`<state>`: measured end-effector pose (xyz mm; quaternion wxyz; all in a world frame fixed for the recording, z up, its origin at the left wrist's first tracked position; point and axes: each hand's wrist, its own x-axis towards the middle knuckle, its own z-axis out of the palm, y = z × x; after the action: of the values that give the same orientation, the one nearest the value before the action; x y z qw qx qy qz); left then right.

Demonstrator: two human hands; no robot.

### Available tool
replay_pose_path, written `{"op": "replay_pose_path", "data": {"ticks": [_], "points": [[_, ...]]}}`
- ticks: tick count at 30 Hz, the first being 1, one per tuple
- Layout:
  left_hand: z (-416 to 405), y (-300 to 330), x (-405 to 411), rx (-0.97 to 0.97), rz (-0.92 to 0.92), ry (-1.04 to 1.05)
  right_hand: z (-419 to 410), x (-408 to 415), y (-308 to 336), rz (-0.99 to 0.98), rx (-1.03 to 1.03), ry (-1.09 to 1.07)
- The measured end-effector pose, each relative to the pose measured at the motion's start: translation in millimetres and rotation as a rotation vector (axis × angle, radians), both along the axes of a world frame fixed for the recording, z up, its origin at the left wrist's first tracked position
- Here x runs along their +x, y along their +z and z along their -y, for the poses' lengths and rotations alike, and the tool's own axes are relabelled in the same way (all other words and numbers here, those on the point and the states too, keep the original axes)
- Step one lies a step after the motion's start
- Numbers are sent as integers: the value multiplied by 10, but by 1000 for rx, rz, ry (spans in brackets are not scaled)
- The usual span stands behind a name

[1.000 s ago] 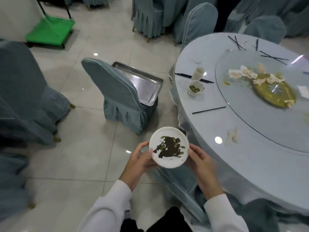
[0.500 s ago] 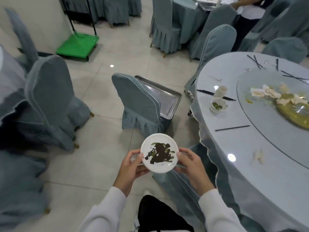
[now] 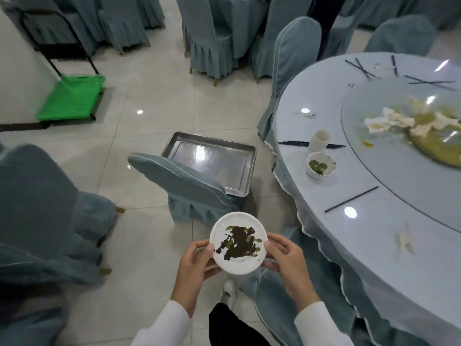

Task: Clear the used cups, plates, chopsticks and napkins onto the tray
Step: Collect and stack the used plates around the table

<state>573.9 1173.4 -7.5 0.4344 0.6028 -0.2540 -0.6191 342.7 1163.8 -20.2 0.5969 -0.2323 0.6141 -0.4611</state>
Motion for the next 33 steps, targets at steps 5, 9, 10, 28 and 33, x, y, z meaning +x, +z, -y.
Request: {"op": "replay_pose_path", "data": {"ticks": [5, 9, 10, 28, 33], "points": [[714, 64, -119, 8, 64, -148, 393, -147, -44, 0, 8, -113], [1111, 44, -279, -12, 95, -190, 612, -231, -33, 2, 6, -204], [1194, 37, -327, -12, 98, -204, 650, -253, -31, 3, 5, -239], [2896, -28, -1023, 134, 53, -739, 1286, -547, -51, -80, 79, -641], [3167, -96, -1201, 174, -50, -827, 1436, -693, -32, -73, 105, -711]]}}
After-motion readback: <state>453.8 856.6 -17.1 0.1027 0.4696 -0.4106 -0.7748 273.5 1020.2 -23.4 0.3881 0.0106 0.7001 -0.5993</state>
